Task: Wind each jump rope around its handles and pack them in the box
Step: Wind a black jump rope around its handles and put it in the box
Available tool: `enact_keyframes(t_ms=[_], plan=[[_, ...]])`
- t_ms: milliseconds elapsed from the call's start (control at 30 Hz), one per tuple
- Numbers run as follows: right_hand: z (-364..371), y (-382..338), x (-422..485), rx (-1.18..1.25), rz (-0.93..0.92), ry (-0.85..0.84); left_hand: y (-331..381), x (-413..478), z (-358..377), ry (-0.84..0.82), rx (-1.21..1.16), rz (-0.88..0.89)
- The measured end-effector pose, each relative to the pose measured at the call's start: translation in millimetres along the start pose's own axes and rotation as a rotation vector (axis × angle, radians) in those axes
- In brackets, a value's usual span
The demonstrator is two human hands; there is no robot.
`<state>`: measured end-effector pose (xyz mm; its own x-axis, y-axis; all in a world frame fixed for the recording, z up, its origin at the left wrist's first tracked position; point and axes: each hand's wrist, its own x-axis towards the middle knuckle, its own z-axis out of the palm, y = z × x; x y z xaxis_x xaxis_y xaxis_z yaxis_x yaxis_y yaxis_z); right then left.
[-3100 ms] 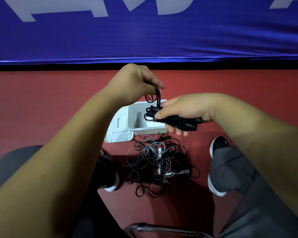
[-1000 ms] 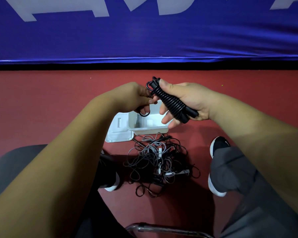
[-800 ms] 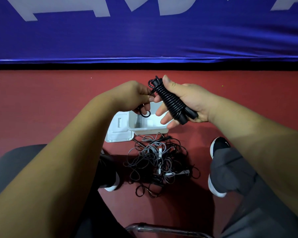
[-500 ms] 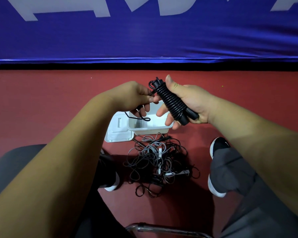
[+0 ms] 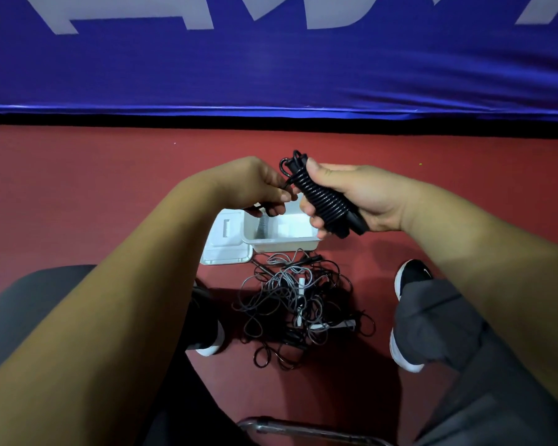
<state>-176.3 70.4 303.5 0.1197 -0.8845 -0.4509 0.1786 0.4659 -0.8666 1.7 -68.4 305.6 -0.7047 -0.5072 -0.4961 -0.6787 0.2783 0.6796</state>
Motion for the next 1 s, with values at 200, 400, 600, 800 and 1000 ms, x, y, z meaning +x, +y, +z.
enact_keyframes(t_ms=[200,400,600,800,1000], plan=[[6.0,5.0,-4.3,-0.004,0.153,-0.188,7.0,4.0,-0.2,0.119,0.171,0.1],[4.9,4.2,-10.6,-0.084,0.261,-0.34,18.4,0.0,-0.6,0.1,0.072,0.256],[3.6,2.9,-8.8,-0.256,0.283,-0.228,34.6,-4.6,0.6,0.236,0.05,0.352],[-8.3,5.5,8.6,-0.362,0.17,0.082,40.1,-6.9,-1.6,0.384,0.28,0.447],[-15.9,7.9,16.1,-0.404,0.059,0.284,41.0,-5.2,-2.5,0.324,0.366,0.294]])
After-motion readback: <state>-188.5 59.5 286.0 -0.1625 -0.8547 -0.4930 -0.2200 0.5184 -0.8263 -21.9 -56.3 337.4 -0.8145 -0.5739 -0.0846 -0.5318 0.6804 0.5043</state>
